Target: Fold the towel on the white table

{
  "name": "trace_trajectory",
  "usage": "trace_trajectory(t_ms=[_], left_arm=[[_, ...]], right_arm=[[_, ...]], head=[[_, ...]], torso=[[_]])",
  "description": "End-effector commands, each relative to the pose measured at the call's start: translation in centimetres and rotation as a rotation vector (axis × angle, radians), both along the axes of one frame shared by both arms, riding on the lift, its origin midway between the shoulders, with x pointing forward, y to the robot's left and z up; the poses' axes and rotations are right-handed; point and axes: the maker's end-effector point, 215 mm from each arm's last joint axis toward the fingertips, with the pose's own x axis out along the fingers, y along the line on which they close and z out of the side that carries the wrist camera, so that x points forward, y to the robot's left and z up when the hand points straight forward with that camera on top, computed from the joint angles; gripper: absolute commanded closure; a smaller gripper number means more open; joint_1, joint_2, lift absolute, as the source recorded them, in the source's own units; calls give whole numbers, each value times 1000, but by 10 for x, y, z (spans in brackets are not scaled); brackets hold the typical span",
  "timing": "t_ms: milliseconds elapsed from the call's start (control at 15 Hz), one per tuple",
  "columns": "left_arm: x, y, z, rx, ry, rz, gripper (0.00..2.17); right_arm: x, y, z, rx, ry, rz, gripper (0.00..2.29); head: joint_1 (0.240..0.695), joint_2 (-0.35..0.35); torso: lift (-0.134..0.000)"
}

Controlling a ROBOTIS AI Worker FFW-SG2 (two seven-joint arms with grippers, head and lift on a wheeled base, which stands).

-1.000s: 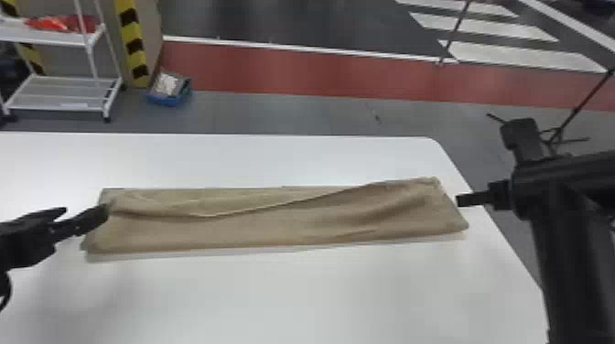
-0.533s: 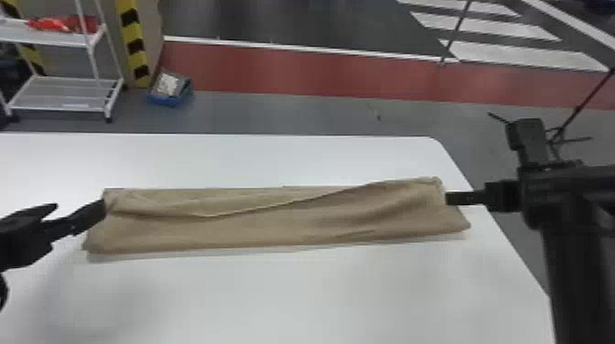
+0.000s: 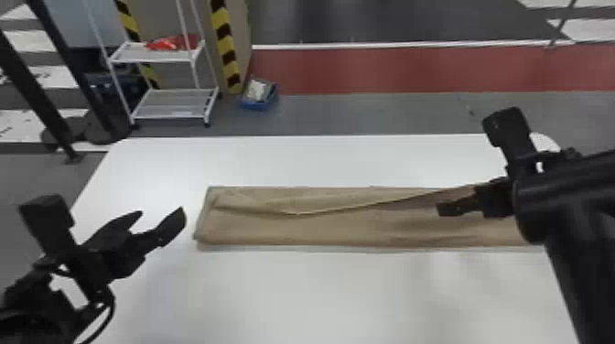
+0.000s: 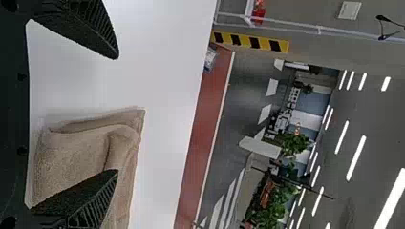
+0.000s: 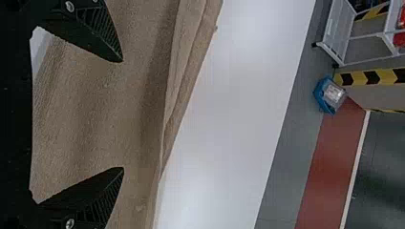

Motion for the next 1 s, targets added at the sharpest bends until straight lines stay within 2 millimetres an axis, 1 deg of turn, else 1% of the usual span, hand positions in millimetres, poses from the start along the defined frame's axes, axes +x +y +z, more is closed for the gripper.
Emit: trace_trajectory(t_ms=[0,67,133,200,267,467,733,867,933], left_arm=[[0,-7,-6,-12,3,-13,16],[-1,-8,-9,-16,9,-17,16],[-1,-10,-10,-20,11,-24,16],[0,-16,-13,-24,13,-34,16],[4,-23,-11,-22,8,-49,16],[15,-47,-5,-29,-5,-96,16],[15,-47,-8,-28,0,-101,16],[16,-47,-7,-26,-11,-105,16],[16,-50,-8,-31,-10,-110,16]], right_arm=[[0,28,-12,16,23,18,80],[6,39,-15,7,16,33,80],[17,45,-12,5,0,34,83],[22,45,-16,5,5,29,83],[28,40,-14,-12,-1,13,83],[31,23,-26,-64,26,-22,83],[31,18,-29,-103,36,-24,87],[36,5,-36,-169,39,-46,87],[43,-3,-37,-206,21,-53,87]], head=[[695,99],[695,110],[695,117],[695,123],[695,127],[695,111],[695,71],[695,69],[695,66]], torso=[[-126],[-126],[-126],[-126],[-126],[-126],[-126],[-126],[-126]])
